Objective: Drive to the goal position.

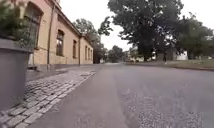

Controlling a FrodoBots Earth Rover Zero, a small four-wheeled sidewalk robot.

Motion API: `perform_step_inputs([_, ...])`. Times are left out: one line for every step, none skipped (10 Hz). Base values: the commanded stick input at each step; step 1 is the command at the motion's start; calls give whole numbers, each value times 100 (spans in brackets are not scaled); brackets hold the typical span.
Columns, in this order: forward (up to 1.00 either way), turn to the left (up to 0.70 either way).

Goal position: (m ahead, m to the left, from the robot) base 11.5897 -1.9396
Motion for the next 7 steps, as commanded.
perform_step_inputs([70,4])
perform_step_inputs([70,4])
perform_step_inputs([70,4])
perform_step_inputs([70,4])
perform_step_inputs([70,4])
perform_step_inputs([70,4])
perform_step_inputs([70,4])
